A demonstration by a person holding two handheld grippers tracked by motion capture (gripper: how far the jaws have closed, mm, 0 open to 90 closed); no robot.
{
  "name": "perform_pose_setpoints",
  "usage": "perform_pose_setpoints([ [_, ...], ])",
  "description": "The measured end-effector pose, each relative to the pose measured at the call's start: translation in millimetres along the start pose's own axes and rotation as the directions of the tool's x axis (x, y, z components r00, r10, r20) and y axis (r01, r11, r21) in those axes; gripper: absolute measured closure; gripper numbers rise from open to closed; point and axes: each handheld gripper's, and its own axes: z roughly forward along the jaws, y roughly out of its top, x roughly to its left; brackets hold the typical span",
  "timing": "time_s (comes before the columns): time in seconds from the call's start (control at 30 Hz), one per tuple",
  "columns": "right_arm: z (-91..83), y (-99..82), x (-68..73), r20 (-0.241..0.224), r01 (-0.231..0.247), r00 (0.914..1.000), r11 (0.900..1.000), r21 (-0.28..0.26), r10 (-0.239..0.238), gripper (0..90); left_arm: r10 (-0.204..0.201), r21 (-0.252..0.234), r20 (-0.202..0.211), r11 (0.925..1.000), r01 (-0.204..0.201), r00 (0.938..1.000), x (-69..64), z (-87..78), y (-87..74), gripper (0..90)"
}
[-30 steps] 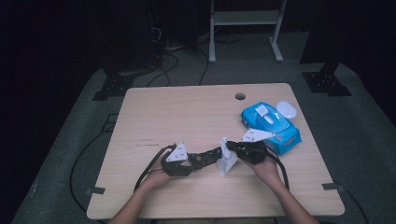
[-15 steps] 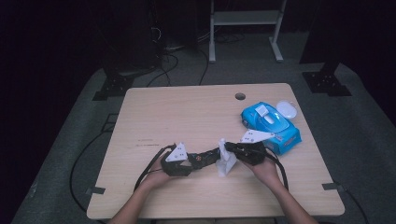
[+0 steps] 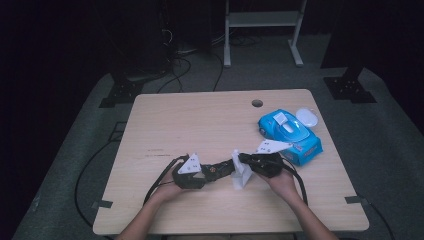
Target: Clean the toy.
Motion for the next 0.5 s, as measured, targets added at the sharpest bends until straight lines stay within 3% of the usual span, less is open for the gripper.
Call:
perform_pose_setpoints([
  [0.17,-2.1,-1.1,-0.1,0.010,-0.009,0.9999,0.9999,-0.005,0.009,85.5,-0.001,0.001,-0.001,1.0000,0.001,1.0000,-0.1,0.1,0.1,56.8],
  [0.33,7.3,3.1,12.7,-0.031,0.026,0.9992,0.9997,-0.004,-0.026,85.4,0.001,0.001,-0.001,1.0000,-0.001,1.0000,-0.1,0.2,0.1,56.9],
  [0.43,5.9,2.7,7.4,-0.021,0.010,0.9997,0.9999,-0.007,-0.010,85.4,0.001,-0.001,0.001,1.0000,-0.001,1.0000,0.1,-0.1,0.1,57.1],
  [0.5,1.4,-0.3,-0.9,-0.003,-0.027,0.9996,0.9995,-0.018,0.027,85.5,0.002,0.002,-0.002,1.0000,-0.002,1.0000,0.4,-0.5,0.0,57.2],
])
